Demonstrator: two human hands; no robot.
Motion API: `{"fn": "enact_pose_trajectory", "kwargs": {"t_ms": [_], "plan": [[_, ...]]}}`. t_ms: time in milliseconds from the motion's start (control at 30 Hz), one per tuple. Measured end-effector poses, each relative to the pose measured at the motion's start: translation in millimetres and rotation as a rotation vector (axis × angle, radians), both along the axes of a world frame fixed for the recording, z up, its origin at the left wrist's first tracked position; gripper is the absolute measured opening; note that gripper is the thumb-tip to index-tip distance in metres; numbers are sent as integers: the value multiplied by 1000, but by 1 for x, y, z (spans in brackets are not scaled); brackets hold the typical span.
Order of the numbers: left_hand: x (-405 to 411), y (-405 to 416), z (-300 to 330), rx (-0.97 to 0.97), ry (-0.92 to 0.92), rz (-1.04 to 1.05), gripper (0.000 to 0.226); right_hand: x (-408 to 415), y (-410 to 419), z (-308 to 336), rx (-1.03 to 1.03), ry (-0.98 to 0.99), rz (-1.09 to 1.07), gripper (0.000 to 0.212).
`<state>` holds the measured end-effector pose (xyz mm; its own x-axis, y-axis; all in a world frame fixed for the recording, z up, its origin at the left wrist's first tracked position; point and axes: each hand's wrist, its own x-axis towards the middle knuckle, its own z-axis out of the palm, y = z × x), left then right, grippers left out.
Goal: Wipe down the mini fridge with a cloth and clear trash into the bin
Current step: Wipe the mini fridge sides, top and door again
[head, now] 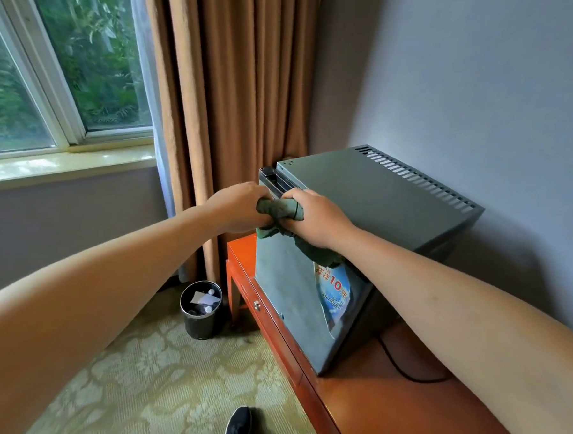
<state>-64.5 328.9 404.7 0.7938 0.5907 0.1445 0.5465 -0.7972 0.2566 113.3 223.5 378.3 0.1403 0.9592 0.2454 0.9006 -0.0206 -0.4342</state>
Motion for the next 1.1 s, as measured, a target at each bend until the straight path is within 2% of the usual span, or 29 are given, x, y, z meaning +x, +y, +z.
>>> {"fn": "enact_pose_trajectory", "kwargs": {"t_ms": [200,500,633,767,933,1100], "plan": [[6,7,-34,7,-38,8,28,7,7,-26,22,-150,-10,40],[17,55,-61,-88,-95,91,36,11,62,-25,-13,-294,12,42],[11,71,-79,-150,-141,198,37,0,92,-24,-37,-430,74,45],[2,78,-102,-194,-105,296,38,-13,116,-34,-60,-725,226,46],[-1,72,-139,-314,-118,347,34,-17,129,-51,-173,-927,417,50],[10,50,-177,-468,-142,316,43,-21,119,-61,-424,-882,441,48]]}}
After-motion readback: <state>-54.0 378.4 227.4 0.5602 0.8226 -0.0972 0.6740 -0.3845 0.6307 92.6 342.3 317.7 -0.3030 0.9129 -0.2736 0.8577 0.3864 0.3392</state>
